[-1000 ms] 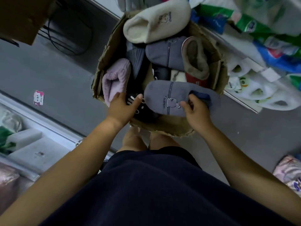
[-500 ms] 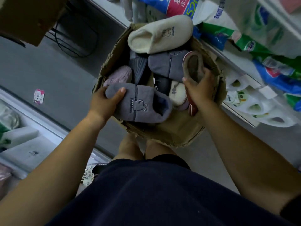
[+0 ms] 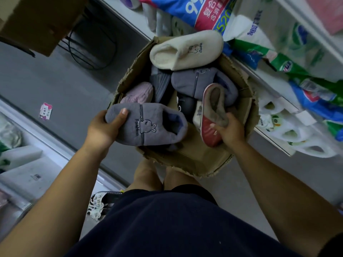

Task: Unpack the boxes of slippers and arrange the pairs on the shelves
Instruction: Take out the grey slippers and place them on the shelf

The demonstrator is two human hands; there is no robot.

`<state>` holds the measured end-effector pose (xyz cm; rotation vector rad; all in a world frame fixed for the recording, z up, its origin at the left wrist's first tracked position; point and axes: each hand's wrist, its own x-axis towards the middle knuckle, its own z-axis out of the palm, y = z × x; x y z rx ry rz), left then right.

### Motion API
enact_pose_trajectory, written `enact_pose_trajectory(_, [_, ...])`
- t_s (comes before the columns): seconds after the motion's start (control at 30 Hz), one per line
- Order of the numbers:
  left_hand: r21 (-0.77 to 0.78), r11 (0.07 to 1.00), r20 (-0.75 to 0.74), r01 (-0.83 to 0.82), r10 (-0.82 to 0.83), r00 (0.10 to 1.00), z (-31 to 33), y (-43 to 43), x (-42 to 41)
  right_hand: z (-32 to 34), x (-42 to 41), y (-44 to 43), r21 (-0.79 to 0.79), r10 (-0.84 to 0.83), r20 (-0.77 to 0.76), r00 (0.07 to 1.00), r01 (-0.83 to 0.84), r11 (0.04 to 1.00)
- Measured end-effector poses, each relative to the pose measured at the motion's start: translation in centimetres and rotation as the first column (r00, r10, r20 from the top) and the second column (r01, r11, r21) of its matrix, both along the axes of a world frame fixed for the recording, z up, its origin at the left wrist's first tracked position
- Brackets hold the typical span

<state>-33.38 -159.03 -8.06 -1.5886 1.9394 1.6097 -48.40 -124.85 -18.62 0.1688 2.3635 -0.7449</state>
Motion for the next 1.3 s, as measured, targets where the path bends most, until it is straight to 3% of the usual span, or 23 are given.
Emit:
enact_pose_trajectory(0.17, [-0.018,1.000,0.014,0.018,-0.018,1.000,0.7,-0.5,-0.1,0.2,3.8,0.6,-0.143,0.182,0.256,0.950,-0.149,0.978])
enact_pose_trajectory(0.27, [-0.005,0.999,0.021,0.043,-0.043,0.999,0.8,-0.3,0.0,0.6,3.5,0.0,-0.162,0.112,0.294,0.949,-0.066,0.985])
enact_pose_trajectory(0.4, [-0.009,1.000,0.015,0.012,-0.012,1.000,0.4,0.3,0.0,1.0,-0.6,-2.3,-0.225,-0.062,0.219,0.974,0.113,0.968])
enact_pose_trajectory(0.57, [-0.020,1.000,0.019,-0.021,0.021,1.000,0.2,1.1,-0.1,0.3,-6.2,-6.5,-0.190,-0.031,0.049,0.998,0.040,0.981])
enact_pose_trajectory(0.67, [-0.018,0.999,0.029,-0.038,0.038,0.999,0.3,1.4,0.2,-0.4,-7.9,-8.5,-0.108,0.012,0.067,0.998,-0.005,0.994])
enact_pose_trajectory(0.77, [0.011,0.997,0.018,-0.083,0.083,0.996,0.6,1.5,0.8,-1.0,-8.6,-9.5,-0.114,-0.079,0.151,0.985,0.097,0.989])
enact_pose_trajectory(0.93, [0.077,0.980,0.021,-0.185,0.184,0.983,1.4,0.9,2.2,0.7,-6.1,-9.3,-0.124,0.015,0.079,0.997,-0.005,0.992])
enact_pose_trajectory(1.1, [0.162,0.907,0.016,-0.390,0.392,0.920,2.4,-0.7,4.4,4.0,-1.4,-7.4,-0.170,-0.063,-0.033,0.997,0.057,0.984])
enact_pose_trajectory(1.3, [0.298,0.845,0.000,-0.444,0.465,0.885,3.7,-2.9,5.3,8.8,3.8,-8.0,-0.217,-0.156,-0.044,0.987,0.143,0.966])
